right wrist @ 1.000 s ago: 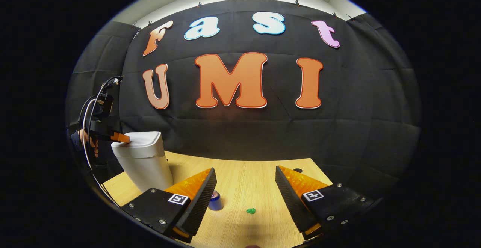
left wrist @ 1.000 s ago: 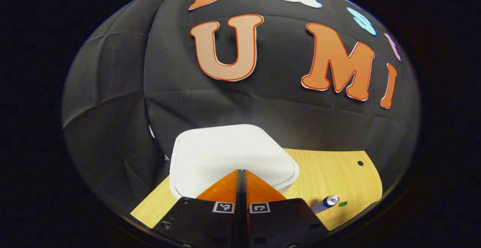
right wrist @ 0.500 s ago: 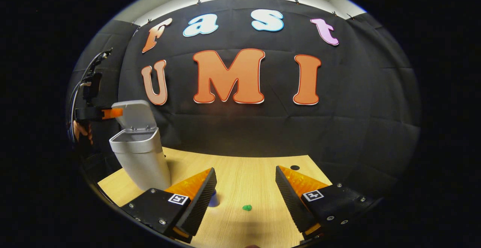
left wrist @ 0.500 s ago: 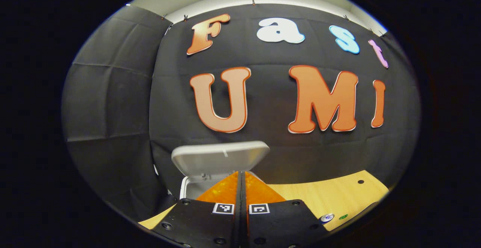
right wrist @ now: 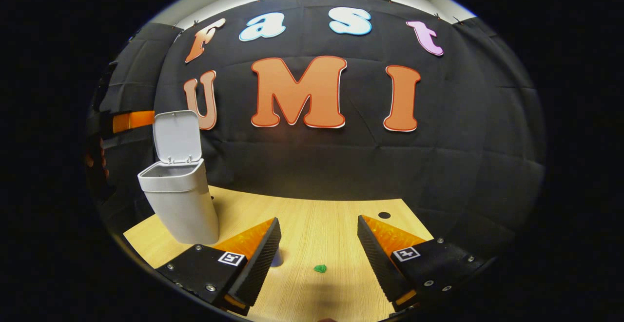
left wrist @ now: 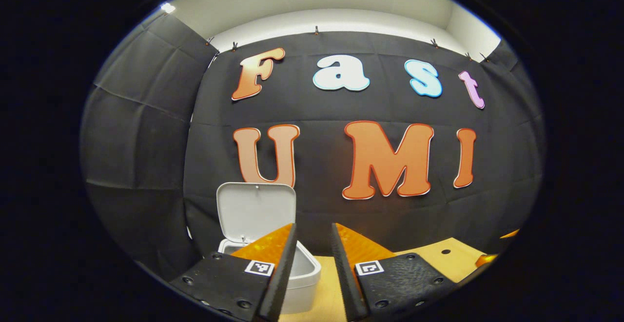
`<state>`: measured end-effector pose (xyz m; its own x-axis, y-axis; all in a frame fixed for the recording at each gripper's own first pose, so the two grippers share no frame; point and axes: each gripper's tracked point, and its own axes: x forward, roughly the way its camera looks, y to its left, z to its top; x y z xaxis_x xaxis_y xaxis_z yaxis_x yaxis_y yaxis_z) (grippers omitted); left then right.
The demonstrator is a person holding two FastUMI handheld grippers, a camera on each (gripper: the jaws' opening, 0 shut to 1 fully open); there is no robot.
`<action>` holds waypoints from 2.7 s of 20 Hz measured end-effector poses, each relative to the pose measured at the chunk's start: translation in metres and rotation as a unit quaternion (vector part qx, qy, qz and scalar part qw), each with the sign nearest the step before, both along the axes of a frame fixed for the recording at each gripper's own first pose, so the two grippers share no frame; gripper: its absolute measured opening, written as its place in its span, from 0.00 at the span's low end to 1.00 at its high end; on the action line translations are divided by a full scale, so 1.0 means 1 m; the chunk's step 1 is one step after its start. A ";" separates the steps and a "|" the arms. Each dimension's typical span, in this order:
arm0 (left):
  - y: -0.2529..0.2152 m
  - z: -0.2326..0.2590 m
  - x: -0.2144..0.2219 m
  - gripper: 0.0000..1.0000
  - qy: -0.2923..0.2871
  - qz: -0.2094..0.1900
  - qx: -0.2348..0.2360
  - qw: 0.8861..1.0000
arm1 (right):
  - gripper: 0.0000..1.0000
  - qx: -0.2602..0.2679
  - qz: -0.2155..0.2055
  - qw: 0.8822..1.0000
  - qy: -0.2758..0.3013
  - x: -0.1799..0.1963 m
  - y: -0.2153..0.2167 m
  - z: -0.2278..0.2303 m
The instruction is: Press the lid of the desktop garbage bin to open it, pick up the crumpled paper on the desktop and throw it into the bin, then pick up the pop can on the desktop and drop it into the bin, and finally close the garbage bin lid.
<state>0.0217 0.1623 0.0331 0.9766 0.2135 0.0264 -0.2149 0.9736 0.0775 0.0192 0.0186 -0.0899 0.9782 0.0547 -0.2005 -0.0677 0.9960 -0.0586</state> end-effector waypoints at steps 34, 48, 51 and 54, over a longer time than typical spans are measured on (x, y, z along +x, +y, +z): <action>-0.122 -0.037 -0.090 0.87 0.123 -0.060 0.055 0.989 | 0.94 -0.039 0.013 0.984 0.176 0.093 -0.014 -0.256; -0.132 -0.062 -0.083 0.87 0.156 -0.080 0.048 0.983 | 0.26 -0.026 0.015 0.970 0.241 0.086 -0.015 -0.290; -0.130 -0.064 -0.084 0.87 0.158 -0.082 0.048 0.983 | 0.21 -0.021 0.011 0.974 0.227 0.088 -0.018 -0.277; -0.129 -0.063 -0.084 0.87 0.154 -0.085 0.041 0.984 | 0.19 -0.019 0.013 0.978 0.208 0.089 -0.018 -0.256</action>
<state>-0.0623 0.0333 -0.0296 0.9625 0.0565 -0.2654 -0.0043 0.9812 0.1931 0.1082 0.0006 -0.3455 0.8094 0.0635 -0.5838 -0.1198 0.9911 -0.0582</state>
